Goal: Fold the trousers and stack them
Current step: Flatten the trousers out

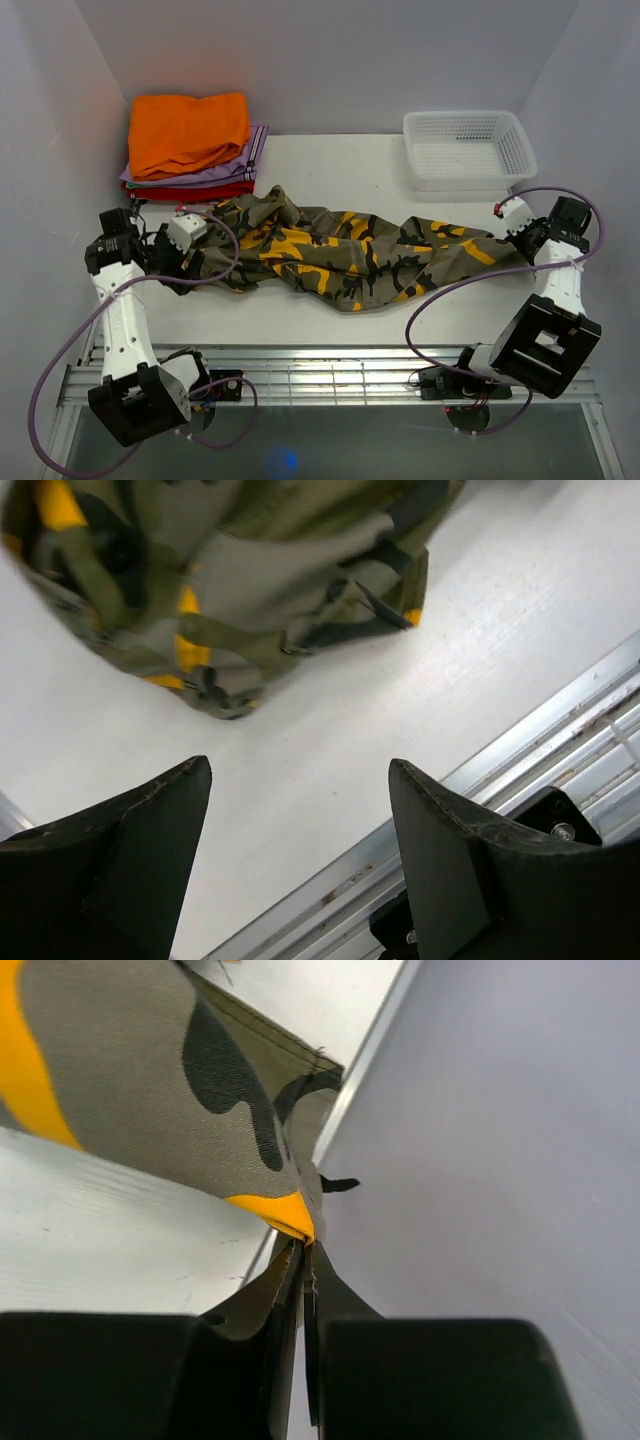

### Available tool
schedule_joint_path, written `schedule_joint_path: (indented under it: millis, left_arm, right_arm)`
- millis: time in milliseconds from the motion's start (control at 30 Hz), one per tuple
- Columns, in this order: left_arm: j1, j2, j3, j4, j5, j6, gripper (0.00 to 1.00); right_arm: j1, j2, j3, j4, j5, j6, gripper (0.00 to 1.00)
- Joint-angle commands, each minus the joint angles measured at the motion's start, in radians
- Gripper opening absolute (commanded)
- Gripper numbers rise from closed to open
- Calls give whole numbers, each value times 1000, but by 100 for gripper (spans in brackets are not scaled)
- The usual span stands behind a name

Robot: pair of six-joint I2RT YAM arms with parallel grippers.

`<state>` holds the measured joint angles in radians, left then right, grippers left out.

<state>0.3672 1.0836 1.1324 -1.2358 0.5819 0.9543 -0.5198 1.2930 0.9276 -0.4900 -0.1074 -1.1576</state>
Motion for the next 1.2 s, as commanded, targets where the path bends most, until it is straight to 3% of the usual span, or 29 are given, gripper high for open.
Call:
schedule_joint_path:
  millis: [0, 133, 300, 467, 733, 767, 867, 900, 933, 967, 1033, 1067, 1167]
  left_arm:
    - [-7, -17, -195, 67, 13, 143, 82]
    - [-73, -30, -347, 303, -74, 58, 83]
    - [-164, 9, -397, 438, 30, -44, 85]
    - [-275, -8, -508, 701, -16, -138, 87]
    - [-388, 134, -523, 788, -20, -77, 85]
    - [-392, 148, -496, 800, -25, -87, 83]
    - [-395, 216, -432, 750, -48, -111, 53]
    - [-395, 226, -372, 709, -50, -106, 37]
    - [-393, 248, -329, 579, -57, -95, 5]
    - [-393, 260, -278, 502, -66, -79, 0]
    - [-369, 285, -114, 327, -53, 33, 0]
    - [-319, 288, -58, 161, -24, 78, 0]
    - [-211, 337, 197, -130, -11, 271, 0]
  right_arm:
    - [41, 5, 77, -59, -3, 74, 8]
    - [73, 35, 112, -84, 0, 113, 8]
    - [78, 55, 122, -85, 20, 124, 8]
    - [78, 68, 126, -85, 18, 141, 8]
    - [80, 95, 189, -104, 6, 151, 8]
    - [80, 98, 201, -117, 3, 157, 8]
    - [80, 103, 244, -139, -5, 164, 8]
    - [80, 100, 250, -140, -6, 162, 8]
    - [80, 92, 257, -139, -3, 159, 8]
    - [76, 86, 260, -140, 1, 156, 8]
    - [76, 66, 264, -145, 15, 119, 8]
    - [73, 55, 261, -145, 20, 99, 8]
    - [64, 16, 241, -124, 41, -6, 8]
